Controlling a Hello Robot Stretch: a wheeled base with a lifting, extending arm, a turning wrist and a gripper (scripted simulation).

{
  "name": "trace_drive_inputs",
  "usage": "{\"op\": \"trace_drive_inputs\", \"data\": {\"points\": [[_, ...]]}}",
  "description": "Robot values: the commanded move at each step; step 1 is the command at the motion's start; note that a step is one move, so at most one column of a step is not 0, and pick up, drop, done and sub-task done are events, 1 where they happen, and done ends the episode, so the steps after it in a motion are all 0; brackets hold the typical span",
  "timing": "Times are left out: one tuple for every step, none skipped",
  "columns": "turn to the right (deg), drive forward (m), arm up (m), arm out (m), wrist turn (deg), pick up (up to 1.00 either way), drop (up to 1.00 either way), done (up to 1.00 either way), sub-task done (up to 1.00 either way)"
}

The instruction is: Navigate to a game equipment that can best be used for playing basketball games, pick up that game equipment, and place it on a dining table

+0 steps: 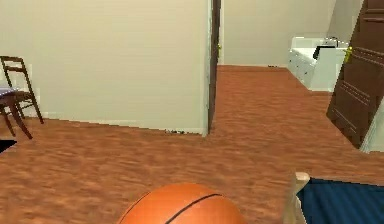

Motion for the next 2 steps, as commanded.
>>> {"op": "trace_drive_inputs", "data": {"points": [[-45.0, 0.0, 0.0, 0.0, 0.0, 0.0, 0.0, 0.0, 0.0], [-6.0, 0.0, 0.0, 0.0, 0.0, 0.0, 0.0, 0.0, 0.0]]}}
